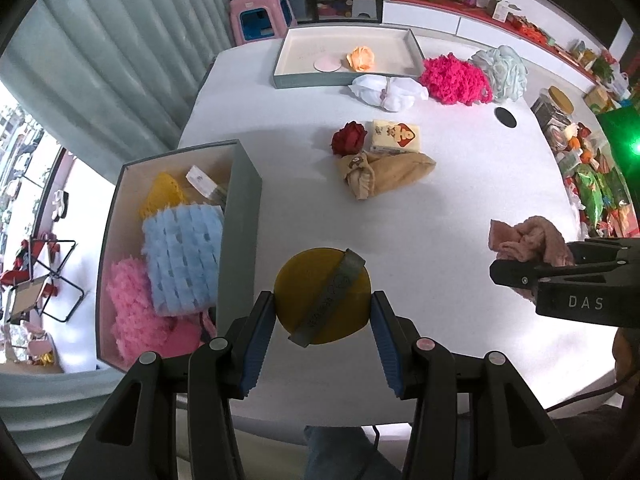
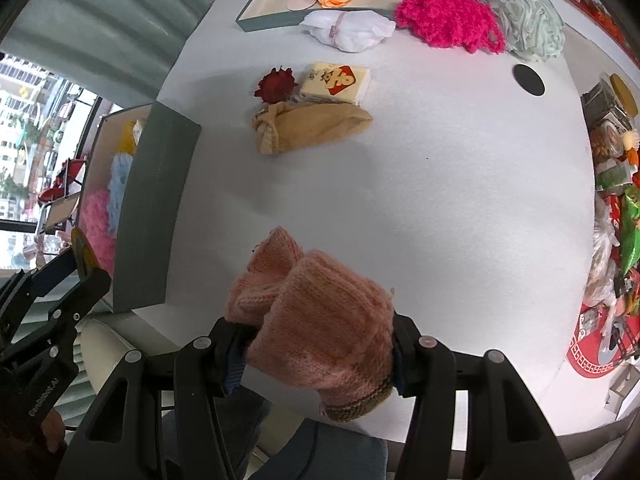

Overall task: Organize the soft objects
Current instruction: 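Lift and carry the yellow pad and pink mitten over the grey box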

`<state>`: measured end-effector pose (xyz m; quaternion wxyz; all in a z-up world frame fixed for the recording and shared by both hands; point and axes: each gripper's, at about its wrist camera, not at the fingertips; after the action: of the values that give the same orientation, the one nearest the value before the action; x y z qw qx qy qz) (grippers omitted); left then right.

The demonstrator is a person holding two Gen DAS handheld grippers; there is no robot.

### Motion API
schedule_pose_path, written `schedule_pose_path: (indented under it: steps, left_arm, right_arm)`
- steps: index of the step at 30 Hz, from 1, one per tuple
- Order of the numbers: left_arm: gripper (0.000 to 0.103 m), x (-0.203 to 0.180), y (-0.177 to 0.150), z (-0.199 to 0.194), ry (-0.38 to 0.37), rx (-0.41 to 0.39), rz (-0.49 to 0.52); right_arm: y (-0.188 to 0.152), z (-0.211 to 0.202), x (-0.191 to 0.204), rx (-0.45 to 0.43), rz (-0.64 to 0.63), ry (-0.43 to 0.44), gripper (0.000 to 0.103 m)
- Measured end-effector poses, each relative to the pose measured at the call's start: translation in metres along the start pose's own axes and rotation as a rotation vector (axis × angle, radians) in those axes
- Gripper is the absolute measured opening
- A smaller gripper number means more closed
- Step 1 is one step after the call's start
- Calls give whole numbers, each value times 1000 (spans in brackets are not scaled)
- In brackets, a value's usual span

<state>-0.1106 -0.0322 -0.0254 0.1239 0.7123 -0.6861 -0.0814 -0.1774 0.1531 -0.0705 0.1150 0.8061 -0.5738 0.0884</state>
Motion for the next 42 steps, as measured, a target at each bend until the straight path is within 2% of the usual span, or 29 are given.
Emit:
schedule_pose_path:
  steps: [5,12,16,28,37,42]
  left_arm:
    - [50,17,8,-2,-22,-34,29]
    - [50,40,4,3,-47,-41,55]
    - [50,60,2,-2,-64,-66,42]
    - [50,136,-12,-1,-48,-98,-132]
    - [50,208,-37,15,-10,-62,-351]
    - [50,234,-44,24,3,-47,-416]
  right_arm:
    - [0,-3,8,-23,42,-25,59]
    - [-3,1,29,-37,76,-62,59]
    - [-5,5,45,-30,90,-80,59]
    - [14,9,102,-22,8,-133,60]
    - [39,23,170,0,-150,-143,60]
    - [54,27,214,-7,-254,-125,60]
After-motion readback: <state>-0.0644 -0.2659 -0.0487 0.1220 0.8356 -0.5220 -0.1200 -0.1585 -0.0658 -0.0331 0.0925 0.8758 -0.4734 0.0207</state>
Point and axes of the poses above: each gripper's, at about its wrist camera, not at the fingertips, and z roughly the way its jaws point, x to its left, y to its top, and after that the axes turned 4 degrees about -z, right-handed
